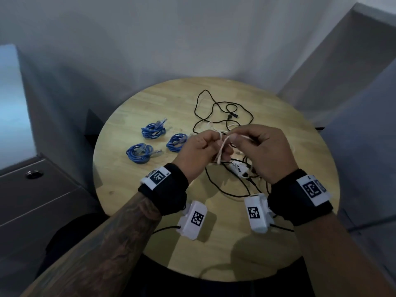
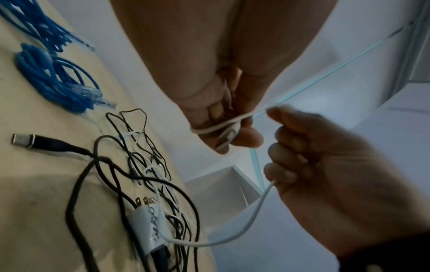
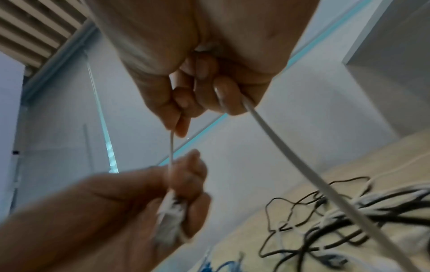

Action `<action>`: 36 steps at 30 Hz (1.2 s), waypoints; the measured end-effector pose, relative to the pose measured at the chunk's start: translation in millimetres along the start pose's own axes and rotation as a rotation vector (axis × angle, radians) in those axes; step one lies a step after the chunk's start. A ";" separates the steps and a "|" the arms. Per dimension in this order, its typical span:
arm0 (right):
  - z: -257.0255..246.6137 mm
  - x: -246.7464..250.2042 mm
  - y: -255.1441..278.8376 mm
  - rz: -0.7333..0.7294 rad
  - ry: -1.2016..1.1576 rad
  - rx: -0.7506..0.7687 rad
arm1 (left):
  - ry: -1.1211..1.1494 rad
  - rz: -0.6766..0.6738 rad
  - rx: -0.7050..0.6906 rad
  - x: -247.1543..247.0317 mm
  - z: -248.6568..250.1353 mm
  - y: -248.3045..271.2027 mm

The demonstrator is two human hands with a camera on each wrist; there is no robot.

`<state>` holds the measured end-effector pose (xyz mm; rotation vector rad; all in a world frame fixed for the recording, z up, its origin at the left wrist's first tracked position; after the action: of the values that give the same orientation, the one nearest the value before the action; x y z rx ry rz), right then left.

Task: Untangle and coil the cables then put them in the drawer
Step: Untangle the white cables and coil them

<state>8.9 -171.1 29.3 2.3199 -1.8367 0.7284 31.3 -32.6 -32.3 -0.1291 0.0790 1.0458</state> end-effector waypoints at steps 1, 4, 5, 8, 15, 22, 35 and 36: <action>6.7 5.2 -1.0 0.048 0.011 -0.016 | 0.030 -0.063 0.031 -5.9 -1.5 -0.1; 27.1 11.1 -2.7 0.100 0.047 -0.076 | 0.131 -0.142 0.165 -15.0 -5.1 2.0; 32.5 10.3 -3.9 0.097 0.066 -0.093 | 0.195 -0.167 0.189 -18.6 -3.7 4.0; 44.7 -1.5 -6.6 0.012 0.067 -0.162 | 0.480 -0.180 0.158 -16.9 5.3 6.3; 43.1 -64.4 6.7 -0.497 0.227 -0.208 | 0.767 0.271 -0.103 56.2 10.7 -2.8; 18.1 -52.9 10.3 -0.492 0.242 -0.161 | 0.306 0.394 -0.182 62.0 9.0 -2.0; 31.2 6.1 -13.8 0.119 0.073 -0.092 | 0.332 -0.234 0.173 -12.0 9.1 -0.5; 38.6 0.6 -13.6 0.066 0.016 -0.154 | 0.487 -0.233 0.146 -10.6 13.0 -1.0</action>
<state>33.6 -181.8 -1.5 2.1623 -1.8977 0.5887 26.9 -40.3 -18.0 -0.2520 0.5675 0.7556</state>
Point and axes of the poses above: each hand's wrist, its own y-axis away from the middle knuckle, its own x-axis out of the back of the hand, z = x × y, the point moved 6 cm from there along -y, towards the middle knuckle, and after that the axes turned 13 degrees about -z, right-handed, at the moved point
